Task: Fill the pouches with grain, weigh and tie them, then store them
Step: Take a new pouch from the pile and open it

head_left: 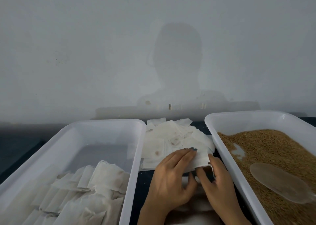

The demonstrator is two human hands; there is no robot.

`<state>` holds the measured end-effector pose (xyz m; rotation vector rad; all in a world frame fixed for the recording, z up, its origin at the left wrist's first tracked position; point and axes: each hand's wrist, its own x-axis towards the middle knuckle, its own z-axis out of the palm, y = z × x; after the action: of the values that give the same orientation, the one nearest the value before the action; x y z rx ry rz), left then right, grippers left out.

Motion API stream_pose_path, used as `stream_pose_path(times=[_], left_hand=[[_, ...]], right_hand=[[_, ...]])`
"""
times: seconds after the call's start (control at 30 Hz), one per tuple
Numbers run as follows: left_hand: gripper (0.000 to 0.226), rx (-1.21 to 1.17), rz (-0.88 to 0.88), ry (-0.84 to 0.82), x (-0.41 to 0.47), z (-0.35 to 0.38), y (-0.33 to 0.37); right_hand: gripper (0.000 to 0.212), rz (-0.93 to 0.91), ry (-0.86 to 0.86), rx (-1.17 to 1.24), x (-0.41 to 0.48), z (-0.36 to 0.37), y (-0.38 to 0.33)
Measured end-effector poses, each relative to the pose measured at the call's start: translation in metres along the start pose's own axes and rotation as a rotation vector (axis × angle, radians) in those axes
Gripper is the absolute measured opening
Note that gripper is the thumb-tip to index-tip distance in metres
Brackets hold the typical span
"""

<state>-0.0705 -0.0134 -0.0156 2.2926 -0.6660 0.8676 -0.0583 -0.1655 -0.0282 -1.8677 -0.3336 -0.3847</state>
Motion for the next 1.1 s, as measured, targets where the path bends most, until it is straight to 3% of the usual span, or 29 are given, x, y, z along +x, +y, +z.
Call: stream_pose_path(times=[0.57,0.7,0.93,1.1], left_hand=[[0.036,0.038,-0.042,0.031,0.002,0.003,-0.005],[0.052,-0.028,-0.141,0.096,0.003,-0.002,-0.007],[0.084,-0.165,-0.251,0.101,0.004,-0.005,-0.004],[0.069,-0.148,-0.213,0.007,0.004,-0.007,0.003]], right_hand=[[0.02,-0.079,-0.084,-0.079,0.0,-0.001,-0.004],[0.008,-0.081,-0.124,-0.116,-0.002,0.0,-0.01],[0.023,-0.004,-0.037,-0.17,-0.004,0.003,-0.011],[0.025,0.027,-0.033,-0.104,-0.002,0.007,-0.01]])
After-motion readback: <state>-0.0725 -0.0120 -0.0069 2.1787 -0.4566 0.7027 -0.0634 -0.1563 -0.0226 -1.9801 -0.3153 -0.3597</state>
